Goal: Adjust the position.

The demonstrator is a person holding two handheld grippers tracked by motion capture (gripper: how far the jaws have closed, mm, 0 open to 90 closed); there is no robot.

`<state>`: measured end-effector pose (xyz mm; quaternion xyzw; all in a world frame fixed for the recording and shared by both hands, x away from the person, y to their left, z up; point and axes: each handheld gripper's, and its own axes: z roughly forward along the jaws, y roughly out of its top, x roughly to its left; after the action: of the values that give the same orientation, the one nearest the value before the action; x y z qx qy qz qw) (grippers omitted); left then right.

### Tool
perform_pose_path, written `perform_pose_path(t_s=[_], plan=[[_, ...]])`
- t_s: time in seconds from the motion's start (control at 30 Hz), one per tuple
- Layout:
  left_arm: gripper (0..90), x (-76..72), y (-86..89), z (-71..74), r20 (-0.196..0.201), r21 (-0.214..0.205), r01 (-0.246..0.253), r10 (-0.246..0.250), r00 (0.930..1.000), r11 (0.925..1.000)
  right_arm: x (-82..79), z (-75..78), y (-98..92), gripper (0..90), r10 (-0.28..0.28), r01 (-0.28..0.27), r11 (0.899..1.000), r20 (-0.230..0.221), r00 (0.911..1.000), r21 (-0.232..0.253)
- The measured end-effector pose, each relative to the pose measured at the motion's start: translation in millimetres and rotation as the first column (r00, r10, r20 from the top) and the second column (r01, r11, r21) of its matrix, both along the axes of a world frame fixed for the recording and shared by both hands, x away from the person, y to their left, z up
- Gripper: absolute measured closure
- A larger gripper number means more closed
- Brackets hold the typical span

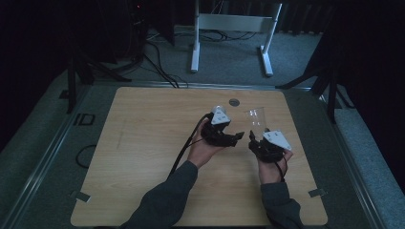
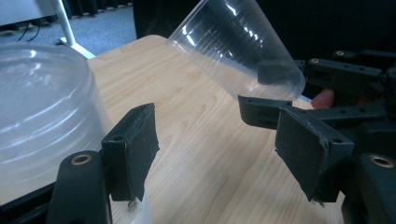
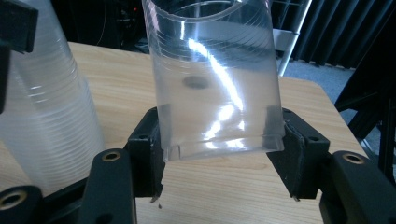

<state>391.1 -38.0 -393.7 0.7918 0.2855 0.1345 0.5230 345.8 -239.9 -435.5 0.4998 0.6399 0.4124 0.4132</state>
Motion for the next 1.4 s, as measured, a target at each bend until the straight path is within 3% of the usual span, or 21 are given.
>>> perform_pose_path(t_s=[0.47, 0.67, 0.7, 1.0, 1.13, 1.4], plan=[[27.7, 11.2, -8.7, 8.1, -0.056, -0.088, -0.012, 0.007, 0.9984, 0.996, -5.7, -0.7, -0.9, 41.9, -0.005, 0.004, 1.0, 0.048, 0.9988, 0.021], [27.1, 14.7, -13.2, 9.5, -0.077, -0.106, -0.018, 0.01, 0.997, 0.9942, -6.8, -1.4, -0.2, 41.9, -0.003, 0.002, 1.0, 0.06, 0.9982, 0.024], [26.5, 18.1, -15.4, 10.2, -0.105, -0.13, -0.019, 0.005, 0.9945, 0.9913, -7.5, -1.5, -0.1, 41.9, -0.005, 0.003, 1.0, 0.069, 0.9976, 0.026], [25.9, 24.5, -21.1, 10.6, -0.156, -0.181, -0.016, -0.012, 0.9877, 0.9834, -10.1, -0.6, 0.0, 41.9, -0.01, 0.007, 0.999, 0.099, 0.995, 0.031], [25.5, 28.7, -21.4, 6.2, -0.2, -0.219, -0.015, -0.03, 0.9793, 0.9755, -11.1, -0.8, 1.2, 41.9, -0.009, 0.005, 0.999, 0.106, 0.9943, 0.035], [24.7, 31.6, -21.8, 4.5, -0.221, -0.27, -0.011, -0.051, 0.9739, 0.9627, -12.2, -1.2, 2.8, 41.9, -0.007, 0.003, 0.999, 0.123, 0.9924, 0.036]])
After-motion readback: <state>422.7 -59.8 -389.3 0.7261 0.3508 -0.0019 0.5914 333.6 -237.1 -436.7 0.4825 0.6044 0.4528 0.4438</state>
